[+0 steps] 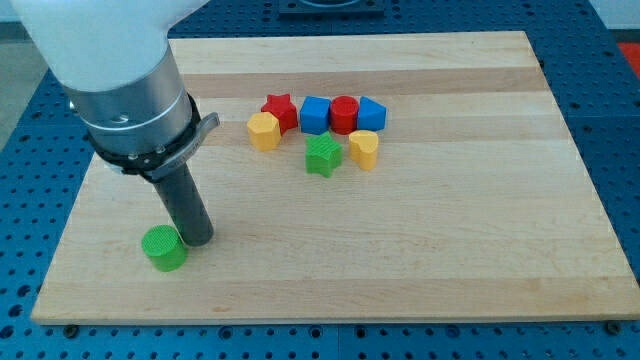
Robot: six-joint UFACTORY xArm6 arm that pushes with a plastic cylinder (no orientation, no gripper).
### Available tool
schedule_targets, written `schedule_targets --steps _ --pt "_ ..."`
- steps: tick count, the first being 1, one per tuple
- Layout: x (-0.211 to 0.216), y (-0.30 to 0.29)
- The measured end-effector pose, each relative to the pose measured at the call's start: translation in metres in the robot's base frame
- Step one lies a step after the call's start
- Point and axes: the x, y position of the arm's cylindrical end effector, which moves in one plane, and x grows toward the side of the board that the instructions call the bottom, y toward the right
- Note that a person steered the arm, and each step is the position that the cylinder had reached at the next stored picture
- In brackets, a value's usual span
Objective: Move the green circle to the bottom left of the board
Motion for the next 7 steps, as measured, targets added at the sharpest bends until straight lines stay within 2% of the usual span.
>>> schedule_targets --steps 7 --pt "0.037 -0.010"
